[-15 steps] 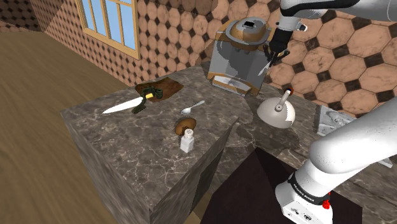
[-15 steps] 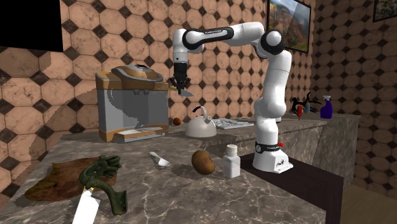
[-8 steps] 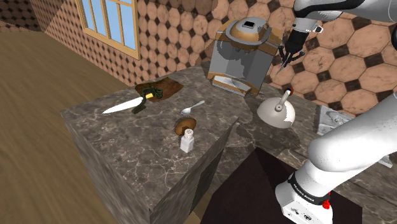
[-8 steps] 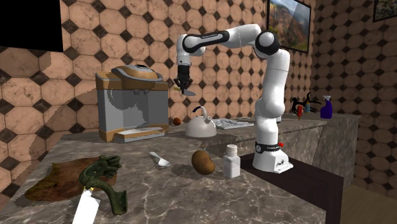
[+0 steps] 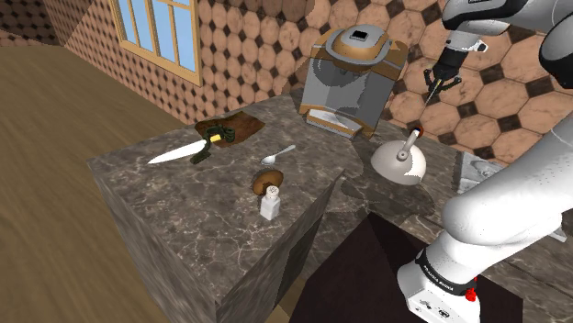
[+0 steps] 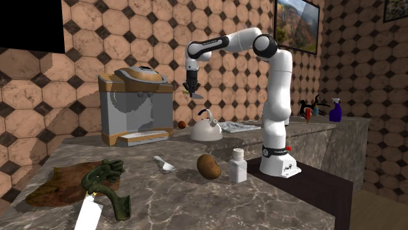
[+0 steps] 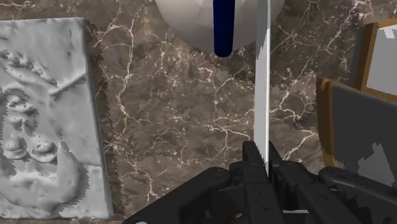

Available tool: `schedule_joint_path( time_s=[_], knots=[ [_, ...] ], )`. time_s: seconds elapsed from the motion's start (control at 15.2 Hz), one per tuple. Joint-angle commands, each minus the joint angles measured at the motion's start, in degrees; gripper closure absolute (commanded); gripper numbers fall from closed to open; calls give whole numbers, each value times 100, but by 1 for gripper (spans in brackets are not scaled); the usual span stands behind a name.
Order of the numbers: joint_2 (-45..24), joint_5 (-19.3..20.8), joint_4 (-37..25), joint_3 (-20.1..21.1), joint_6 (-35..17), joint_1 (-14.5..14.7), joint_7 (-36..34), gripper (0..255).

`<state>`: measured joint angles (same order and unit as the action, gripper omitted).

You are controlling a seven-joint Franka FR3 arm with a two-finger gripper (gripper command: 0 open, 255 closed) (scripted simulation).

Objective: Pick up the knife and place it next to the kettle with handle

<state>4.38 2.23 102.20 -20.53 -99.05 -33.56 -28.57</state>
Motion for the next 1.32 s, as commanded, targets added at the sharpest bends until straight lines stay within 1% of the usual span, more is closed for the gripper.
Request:
schedule_joint_path(
  time_s=[0.0,0.33,1.25],
  knots=[
    [-260,-90,-313,-158,61,-119,308,255],
    [-946,-392,-1084,-507,201,-499,1064,255],
    [-927,-388,19,-487,-884,-482,1057,255]
  ],
)
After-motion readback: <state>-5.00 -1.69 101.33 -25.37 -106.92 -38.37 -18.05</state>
